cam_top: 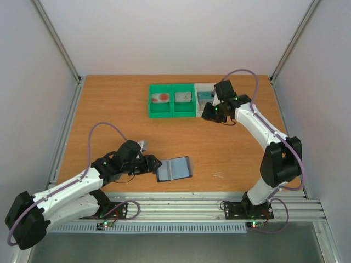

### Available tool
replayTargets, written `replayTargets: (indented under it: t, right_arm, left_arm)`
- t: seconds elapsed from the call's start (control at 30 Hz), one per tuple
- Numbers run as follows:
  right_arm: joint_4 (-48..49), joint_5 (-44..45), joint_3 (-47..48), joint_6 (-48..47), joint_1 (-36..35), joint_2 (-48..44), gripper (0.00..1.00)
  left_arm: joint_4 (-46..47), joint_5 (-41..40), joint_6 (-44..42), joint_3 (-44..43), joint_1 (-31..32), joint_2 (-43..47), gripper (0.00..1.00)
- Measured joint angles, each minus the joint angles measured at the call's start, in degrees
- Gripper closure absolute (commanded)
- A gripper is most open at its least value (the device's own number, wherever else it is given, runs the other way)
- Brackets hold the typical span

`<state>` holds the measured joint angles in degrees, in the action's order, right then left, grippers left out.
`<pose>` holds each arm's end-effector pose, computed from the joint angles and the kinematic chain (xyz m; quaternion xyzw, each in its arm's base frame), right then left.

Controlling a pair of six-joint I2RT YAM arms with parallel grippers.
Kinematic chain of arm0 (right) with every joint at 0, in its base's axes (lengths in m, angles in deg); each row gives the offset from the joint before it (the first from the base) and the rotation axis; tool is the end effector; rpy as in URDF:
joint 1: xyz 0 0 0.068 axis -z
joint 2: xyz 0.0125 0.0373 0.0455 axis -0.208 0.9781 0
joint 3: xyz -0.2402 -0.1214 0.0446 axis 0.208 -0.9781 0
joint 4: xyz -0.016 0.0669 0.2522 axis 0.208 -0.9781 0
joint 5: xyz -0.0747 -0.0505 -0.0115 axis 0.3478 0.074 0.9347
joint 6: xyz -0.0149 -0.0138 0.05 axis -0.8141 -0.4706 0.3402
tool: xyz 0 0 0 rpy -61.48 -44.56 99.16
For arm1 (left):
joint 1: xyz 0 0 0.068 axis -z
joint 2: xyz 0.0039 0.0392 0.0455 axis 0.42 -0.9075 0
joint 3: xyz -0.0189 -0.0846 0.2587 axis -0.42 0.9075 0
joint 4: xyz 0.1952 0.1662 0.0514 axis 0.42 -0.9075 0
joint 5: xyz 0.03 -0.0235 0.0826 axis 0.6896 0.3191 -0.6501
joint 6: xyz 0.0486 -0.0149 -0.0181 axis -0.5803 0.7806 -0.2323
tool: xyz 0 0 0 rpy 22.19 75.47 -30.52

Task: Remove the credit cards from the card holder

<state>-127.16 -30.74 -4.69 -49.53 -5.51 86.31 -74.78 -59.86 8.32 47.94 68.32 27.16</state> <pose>0.3368 0.1152 0.2802 -0.1895 0.9382 0.1519 0.2466 0.1251 -0.1291 0.2016 -0.0187 0.9229 -0.3401 0.1797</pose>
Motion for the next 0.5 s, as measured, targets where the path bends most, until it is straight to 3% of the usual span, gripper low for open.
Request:
replayTargets:
  t: [0.33, 0.5]
  right_arm:
    - [4.9, -1.9, -17.3, 2.7, -9.4, -12.6, 0.72]
    - [8.1, -2.2, -23.9, 5.2, -15.0, -14.3, 0.72]
  left_arm:
    - [14.3, 5.8, 4.0, 4.1, 0.0, -8.1, 0.41]
    - [22.0, 8.7, 6.9, 6.6, 0.0, -12.6, 0.41]
